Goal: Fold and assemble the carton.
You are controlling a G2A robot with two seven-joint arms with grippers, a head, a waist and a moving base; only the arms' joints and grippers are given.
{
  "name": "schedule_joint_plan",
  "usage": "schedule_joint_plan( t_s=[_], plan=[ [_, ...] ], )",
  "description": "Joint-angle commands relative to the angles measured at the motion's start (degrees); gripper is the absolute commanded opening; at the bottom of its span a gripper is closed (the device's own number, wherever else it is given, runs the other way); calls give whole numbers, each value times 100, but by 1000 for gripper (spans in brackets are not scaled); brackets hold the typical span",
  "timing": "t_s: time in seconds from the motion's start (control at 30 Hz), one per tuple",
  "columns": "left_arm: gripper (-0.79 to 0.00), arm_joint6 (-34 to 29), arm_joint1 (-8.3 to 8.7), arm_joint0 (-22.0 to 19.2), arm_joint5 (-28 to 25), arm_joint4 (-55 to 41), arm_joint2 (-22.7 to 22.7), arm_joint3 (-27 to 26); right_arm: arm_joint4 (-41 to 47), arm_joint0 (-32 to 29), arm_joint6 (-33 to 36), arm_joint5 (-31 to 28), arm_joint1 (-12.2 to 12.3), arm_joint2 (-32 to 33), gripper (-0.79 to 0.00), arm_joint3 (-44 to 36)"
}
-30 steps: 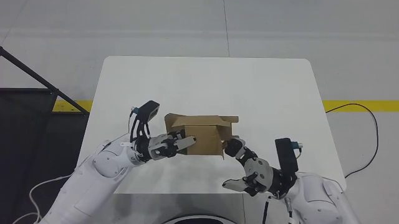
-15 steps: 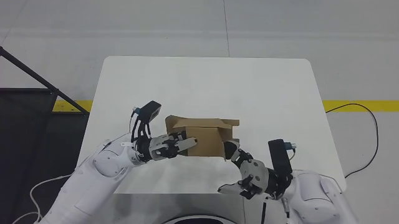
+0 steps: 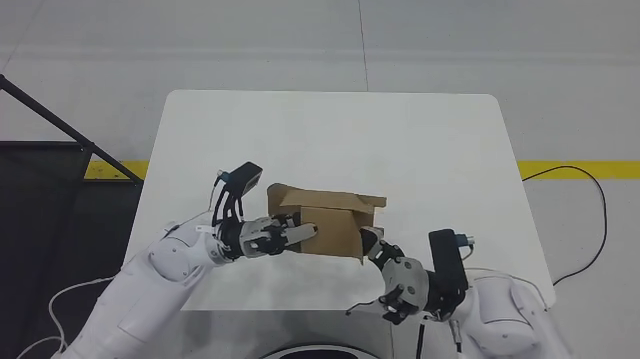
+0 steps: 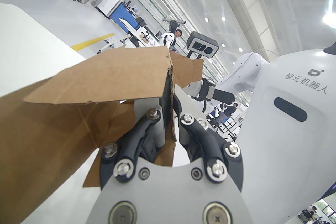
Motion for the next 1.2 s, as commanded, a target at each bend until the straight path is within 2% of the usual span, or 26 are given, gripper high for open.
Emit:
schedule_joint_plan(
  t_s=[0.0, 0.53, 0.97, 1.17],
  plan=[
    [-785, -15, -1, -5, -6, -30, 0, 6, -81, -7, -44, 0, -4, -32, 0, 13],
    [-785, -185, -7, -23, 4, -194, 43, -8, -169, 221, -91, 71, -30, -314, 0, 149],
    [-785, -347, -3, -56, 8, -415, 33, 54, 78, 372, 164, 68, -12, -456, 0, 205],
    [-785, -406, -7, -72, 13, -443, 41, 83, 182, 366, 74, 15, -4, -426, 0, 210]
  ],
)
